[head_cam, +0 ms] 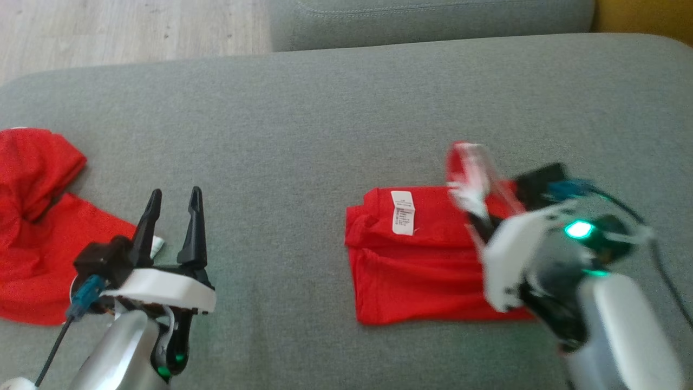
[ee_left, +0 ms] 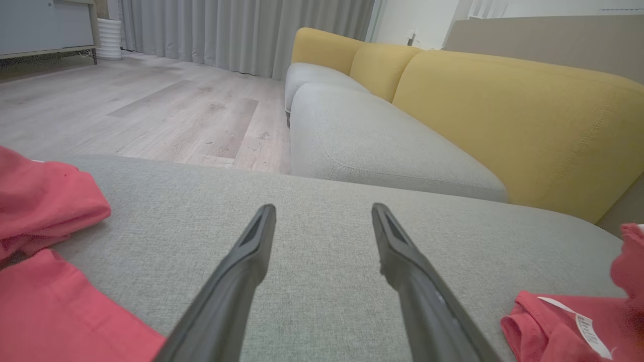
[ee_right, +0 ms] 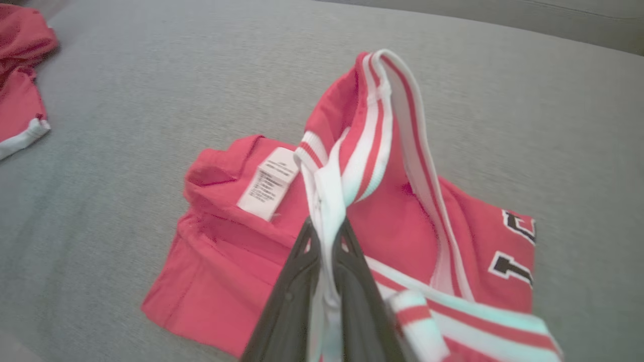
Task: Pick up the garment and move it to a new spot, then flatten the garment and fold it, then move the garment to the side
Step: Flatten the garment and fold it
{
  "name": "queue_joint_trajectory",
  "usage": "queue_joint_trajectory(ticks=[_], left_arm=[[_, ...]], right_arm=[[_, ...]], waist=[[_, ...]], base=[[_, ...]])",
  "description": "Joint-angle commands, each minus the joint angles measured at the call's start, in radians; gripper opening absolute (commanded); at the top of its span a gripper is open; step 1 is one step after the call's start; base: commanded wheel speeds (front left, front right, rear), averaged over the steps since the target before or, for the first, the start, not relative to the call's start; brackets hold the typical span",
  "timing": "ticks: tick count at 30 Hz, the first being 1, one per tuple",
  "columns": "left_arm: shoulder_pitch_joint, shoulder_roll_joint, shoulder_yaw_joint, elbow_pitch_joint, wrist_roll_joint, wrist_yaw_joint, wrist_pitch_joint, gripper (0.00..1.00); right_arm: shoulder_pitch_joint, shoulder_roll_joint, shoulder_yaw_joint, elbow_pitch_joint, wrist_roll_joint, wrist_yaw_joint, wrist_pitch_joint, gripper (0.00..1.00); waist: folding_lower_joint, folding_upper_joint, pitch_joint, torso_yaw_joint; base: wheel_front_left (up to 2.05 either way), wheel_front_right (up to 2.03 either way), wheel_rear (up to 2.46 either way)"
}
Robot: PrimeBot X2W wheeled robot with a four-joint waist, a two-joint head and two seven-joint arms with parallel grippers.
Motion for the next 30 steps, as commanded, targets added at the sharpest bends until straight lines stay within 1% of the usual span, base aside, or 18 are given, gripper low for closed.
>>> queue_joint_trajectory(ticks=[1,7,10,13,14,16,17,20,21,22,24,26,30], left_arm=[[-0.035,0.03,0.033,-0.029,0.003,0.004,-0.003,1.0],[-0.053,0.018,0.015,-0.022,0.006,-0.005,0.002,1.0],[-0.057,0.014,0.01,-0.013,0.006,-0.008,0.001,1.0],[-0.057,0.012,0.009,-0.005,0.005,-0.01,0.0,1.0],[-0.057,0.011,0.009,-0.003,0.004,-0.011,-0.001,1.0],[-0.056,0.011,0.01,0.0,0.004,-0.012,-0.002,1.0],[-0.055,0.011,0.011,0.003,0.004,-0.011,-0.003,1.0],[-0.056,0.012,0.013,0.007,0.003,-0.012,-0.004,1.0],[-0.056,0.012,0.013,0.008,0.002,-0.012,-0.004,1.0],[-0.056,0.012,0.013,0.008,0.002,-0.012,-0.004,1.0],[-0.056,0.014,0.015,0.008,0.002,-0.012,-0.005,1.0],[-0.055,0.016,0.017,0.008,0.001,-0.011,-0.006,1.0],[-0.051,0.019,0.018,0.008,0.0,-0.01,-0.006,1.0]], right_arm=[[-0.082,0.017,0.053,-0.009,0.011,0.008,-0.02,0.0],[-0.166,0.059,0.196,0.161,0.041,0.008,-0.069,0.0],[-0.189,0.065,0.238,0.227,0.056,0.008,-0.083,0.0],[-0.202,0.069,0.257,0.28,0.072,0.008,-0.096,0.0],[-0.204,0.07,0.262,0.294,0.086,0.008,-0.101,0.17],[-0.211,0.071,0.271,0.31,0.112,0.008,-0.119,1.0],[-0.213,0.072,0.277,0.309,0.164,0.008,-0.143,1.0],[-0.223,0.072,0.282,0.269,0.256,0.008,-0.182,1.0],[-0.229,0.072,0.28,0.247,0.281,0.008,-0.194,1.0],[-0.229,0.072,0.28,0.247,0.281,0.008,-0.194,1.0],[-0.235,0.072,0.252,0.194,0.32,0.008,-0.225,1.0],[-0.235,0.071,0.197,0.146,0.309,0.008,-0.252,1.0],[-0.188,0.034,0.033,0.087,0.234,0.008,-0.286,1.0]], waist=[[0.0,0.0,0.003,0.005],[0.0,0.0,0.012,0.036],[0.0,0.0,0.014,0.05],[0.0,0.0,0.014,0.058],[0.0,0.0,0.015,0.059],[0.0,0.0,0.014,0.059],[0.0,0.0,0.014,0.058],[0.0,0.0,0.011,0.052],[0.0,0.0,0.01,0.049],[0.0,0.0,0.01,0.049],[0.0,0.0,0.006,0.043],[0.0,0.0,0.002,0.036],[0.0,0.0,-0.007,0.028]], base=[[0.0,0.0,0.0],[0.0,0.0,0.0],[0.0,0.0,0.0],[0.0,0.0,0.0],[0.0,0.0,0.0],[0.0,0.0,0.0],[0.0,0.0,0.0],[0.0,0.0,0.0],[0.0,0.0,0.0],[0.0,0.0,0.0],[0.0,0.0,0.0],[0.0,0.0,0.0],[0.0,0.0,0.0]])
